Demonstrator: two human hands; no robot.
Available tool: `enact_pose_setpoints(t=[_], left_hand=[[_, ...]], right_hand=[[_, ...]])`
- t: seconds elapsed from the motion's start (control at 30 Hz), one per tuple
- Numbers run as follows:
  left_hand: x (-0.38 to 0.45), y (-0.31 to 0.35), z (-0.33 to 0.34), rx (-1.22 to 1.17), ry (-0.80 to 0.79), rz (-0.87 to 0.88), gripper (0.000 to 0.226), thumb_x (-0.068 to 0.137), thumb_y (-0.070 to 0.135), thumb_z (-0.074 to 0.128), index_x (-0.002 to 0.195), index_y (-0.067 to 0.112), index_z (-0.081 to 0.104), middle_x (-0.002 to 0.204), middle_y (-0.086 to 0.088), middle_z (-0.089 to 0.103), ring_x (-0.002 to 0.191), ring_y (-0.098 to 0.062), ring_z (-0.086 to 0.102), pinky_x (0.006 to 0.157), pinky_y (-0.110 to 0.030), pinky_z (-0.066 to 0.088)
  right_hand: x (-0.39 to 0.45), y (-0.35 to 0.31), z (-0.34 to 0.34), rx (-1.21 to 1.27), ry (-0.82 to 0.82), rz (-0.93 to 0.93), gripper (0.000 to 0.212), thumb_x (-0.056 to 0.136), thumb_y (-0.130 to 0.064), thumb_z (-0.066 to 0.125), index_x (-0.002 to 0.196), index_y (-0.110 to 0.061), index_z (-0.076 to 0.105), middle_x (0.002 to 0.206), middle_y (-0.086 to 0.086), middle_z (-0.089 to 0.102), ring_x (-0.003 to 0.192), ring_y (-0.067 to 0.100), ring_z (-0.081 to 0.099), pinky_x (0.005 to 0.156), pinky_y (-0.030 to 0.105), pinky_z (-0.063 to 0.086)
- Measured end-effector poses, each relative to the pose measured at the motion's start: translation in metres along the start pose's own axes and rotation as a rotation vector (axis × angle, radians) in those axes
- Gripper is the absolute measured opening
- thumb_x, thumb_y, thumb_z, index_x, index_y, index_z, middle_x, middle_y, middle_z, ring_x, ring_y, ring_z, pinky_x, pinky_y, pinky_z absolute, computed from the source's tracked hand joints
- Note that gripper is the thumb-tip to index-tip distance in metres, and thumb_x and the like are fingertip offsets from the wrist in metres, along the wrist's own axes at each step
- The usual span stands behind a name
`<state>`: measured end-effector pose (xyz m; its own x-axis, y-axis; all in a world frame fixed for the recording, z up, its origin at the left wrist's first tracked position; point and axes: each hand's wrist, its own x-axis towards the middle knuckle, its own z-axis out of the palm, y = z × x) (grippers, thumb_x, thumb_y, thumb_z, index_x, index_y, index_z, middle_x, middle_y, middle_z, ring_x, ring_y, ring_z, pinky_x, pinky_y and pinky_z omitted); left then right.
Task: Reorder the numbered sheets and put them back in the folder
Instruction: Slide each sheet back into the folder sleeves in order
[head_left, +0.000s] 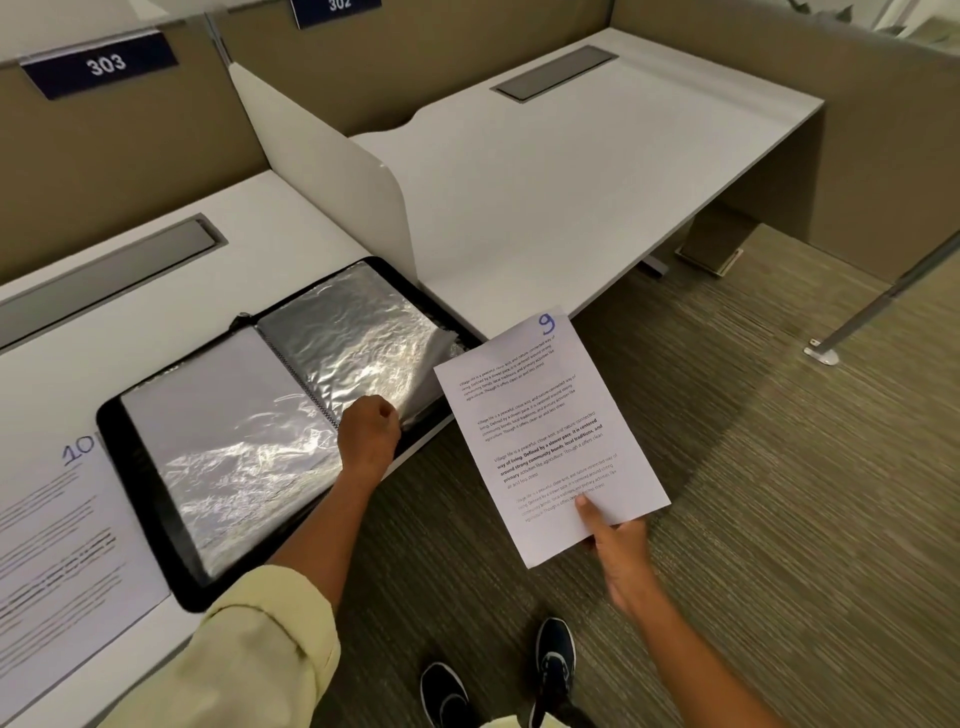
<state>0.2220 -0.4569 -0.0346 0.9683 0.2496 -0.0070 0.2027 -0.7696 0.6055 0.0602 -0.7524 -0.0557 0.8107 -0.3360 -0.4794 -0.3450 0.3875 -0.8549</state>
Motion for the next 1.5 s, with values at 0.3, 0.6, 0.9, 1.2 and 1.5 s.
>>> enact_pose_setpoints(t=[0.3, 0.6, 0.9, 1.2, 1.5], left_hand=[[0.002, -0.001, -0.007, -0.266, 0.046, -0.166, 0.009, 0.079, 0.011, 0.079, 0.075, 0.012, 0.072, 0.077, 0.001, 0.069, 0.076, -0.016, 0.065, 0.074, -0.032, 0.052], [0.0, -0.005, -0.008, -0.335, 0.063, -0.151, 0.005, 0.087, 0.007, 0.068, 0.083, 0.008, 0.071, 0.083, 0.002, 0.066, 0.078, -0.011, 0.06, 0.079, -0.029, 0.047], [0.0, -0.009, -0.008, -0.376, 0.008, -0.164, 0.02, 0.081, 0.0, 0.073, 0.092, 0.013, 0.064, 0.078, -0.007, 0.071, 0.067, -0.024, 0.068, 0.065, -0.038, 0.058], [-0.001, 0.0, 0.0, -0.245, 0.044, -0.07, 0.018, 0.081, 0.0, 0.071, 0.097, 0.007, 0.067, 0.078, -0.006, 0.068, 0.07, -0.018, 0.063, 0.069, -0.03, 0.049], [-0.005, 0.002, 0.0, -0.183, 0.066, -0.031, 0.01, 0.083, 0.001, 0.061, 0.079, 0.006, 0.069, 0.081, -0.007, 0.067, 0.075, -0.02, 0.059, 0.068, -0.029, 0.043]], right_hand=[[-0.004, 0.009, 0.002, -0.003, -0.025, 0.007, 0.062, 0.082, -0.008, 0.077, 0.139, -0.018, 0.053, 0.124, 0.001, 0.071, 0.115, 0.019, 0.066, 0.094, 0.042, 0.057], [-0.011, 0.012, 0.002, -0.013, -0.049, 0.022, 0.056, 0.085, -0.005, 0.075, 0.137, -0.016, 0.055, 0.122, 0.002, 0.071, 0.115, 0.019, 0.067, 0.091, 0.036, 0.059], [-0.02, 0.015, 0.006, -0.047, -0.067, 0.013, 0.046, 0.084, -0.009, 0.077, 0.124, -0.023, 0.062, 0.12, 0.0, 0.072, 0.114, 0.018, 0.067, 0.099, 0.043, 0.054], [-0.027, 0.016, 0.005, -0.109, -0.045, -0.026, 0.044, 0.084, -0.008, 0.076, 0.123, -0.023, 0.061, 0.115, -0.004, 0.073, 0.111, 0.013, 0.068, 0.088, 0.028, 0.058], [-0.039, 0.018, 0.014, -0.157, -0.038, -0.086, 0.042, 0.088, -0.006, 0.073, 0.125, -0.02, 0.059, 0.114, -0.006, 0.071, 0.101, 0.0, 0.069, 0.078, 0.017, 0.056]])
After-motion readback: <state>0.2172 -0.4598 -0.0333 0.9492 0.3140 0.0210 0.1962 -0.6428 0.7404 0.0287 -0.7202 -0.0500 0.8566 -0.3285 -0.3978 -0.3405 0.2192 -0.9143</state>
